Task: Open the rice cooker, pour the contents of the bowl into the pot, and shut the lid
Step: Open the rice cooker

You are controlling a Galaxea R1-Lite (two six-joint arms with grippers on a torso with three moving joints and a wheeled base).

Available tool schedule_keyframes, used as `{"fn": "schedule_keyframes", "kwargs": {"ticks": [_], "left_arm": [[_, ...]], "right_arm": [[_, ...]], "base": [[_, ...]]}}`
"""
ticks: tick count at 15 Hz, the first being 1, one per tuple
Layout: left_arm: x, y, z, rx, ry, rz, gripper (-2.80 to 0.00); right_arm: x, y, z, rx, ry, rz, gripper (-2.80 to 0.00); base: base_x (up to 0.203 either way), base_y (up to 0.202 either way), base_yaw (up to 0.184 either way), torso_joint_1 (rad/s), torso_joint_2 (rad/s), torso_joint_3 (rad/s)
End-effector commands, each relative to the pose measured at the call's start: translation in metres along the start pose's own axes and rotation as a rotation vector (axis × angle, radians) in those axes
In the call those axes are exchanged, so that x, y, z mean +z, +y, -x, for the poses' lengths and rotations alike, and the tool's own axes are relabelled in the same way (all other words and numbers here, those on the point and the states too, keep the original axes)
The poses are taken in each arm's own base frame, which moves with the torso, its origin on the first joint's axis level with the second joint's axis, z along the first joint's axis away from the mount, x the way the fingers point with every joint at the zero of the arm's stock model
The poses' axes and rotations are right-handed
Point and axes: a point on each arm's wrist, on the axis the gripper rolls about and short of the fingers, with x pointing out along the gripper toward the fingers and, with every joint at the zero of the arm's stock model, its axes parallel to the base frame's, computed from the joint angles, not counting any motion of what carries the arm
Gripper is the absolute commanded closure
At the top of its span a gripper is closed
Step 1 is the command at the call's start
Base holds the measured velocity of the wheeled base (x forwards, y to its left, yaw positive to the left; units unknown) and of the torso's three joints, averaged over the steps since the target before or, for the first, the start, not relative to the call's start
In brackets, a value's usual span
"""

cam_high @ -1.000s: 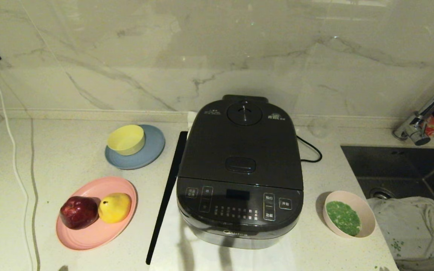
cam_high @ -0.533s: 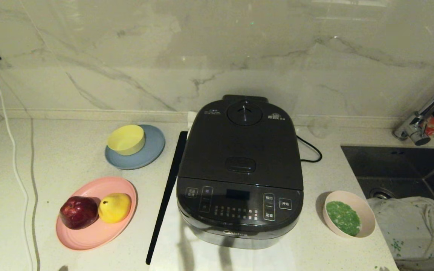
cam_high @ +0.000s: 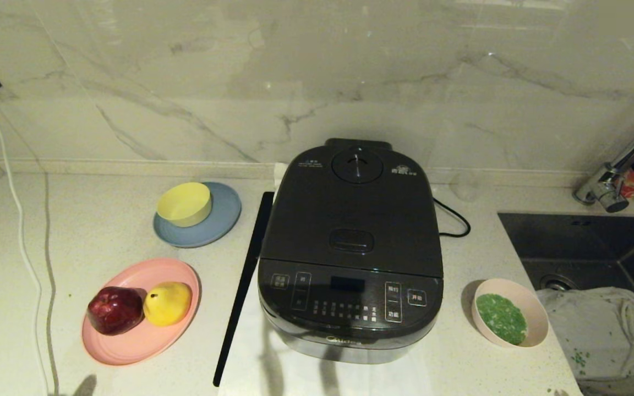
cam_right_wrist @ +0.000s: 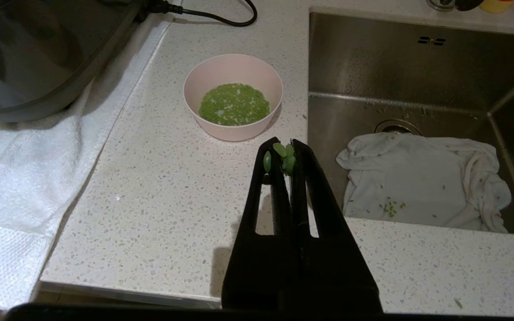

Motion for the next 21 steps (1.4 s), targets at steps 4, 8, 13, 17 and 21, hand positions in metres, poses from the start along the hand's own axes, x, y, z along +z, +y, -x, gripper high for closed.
{"fn": "schedule_keyframes", "kwargs": {"ticks": [4, 8, 13, 17, 21], "left_arm": [[0.102, 0.001, -0.047, -0.089, 0.106, 0.076, 0.00], [0.177, -0.001, -0.129, -0.234, 0.174, 0.226, 0.00], [0.201, -0.056, -0.207, -0.617, 0.421, 0.361, 0.00], [0.193, -0.106, -0.230, -0.716, 0.539, 0.368, 0.00], [0.166, -0.157, -0.250, -0.614, 0.590, 0.296, 0.00]], "right_arm": [[0.000, 0.000, 0.000, 0.001, 0.000, 0.000, 0.00], [0.000, 0.000, 0.000, 0.001, 0.000, 0.000, 0.00], [0.000, 0.000, 0.000, 0.001, 0.000, 0.000, 0.00], [0.000, 0.000, 0.000, 0.001, 0.000, 0.000, 0.00], [0.000, 0.000, 0.000, 0.001, 0.000, 0.000, 0.00]], "base": [[0.000, 0.000, 0.000, 0.000, 0.00, 0.000], [0.000, 0.000, 0.000, 0.000, 0.00, 0.000], [0.000, 0.000, 0.000, 0.000, 0.00, 0.000], [0.000, 0.000, 0.000, 0.000, 0.00, 0.000], [0.000, 0.000, 0.000, 0.000, 0.00, 0.000]]}}
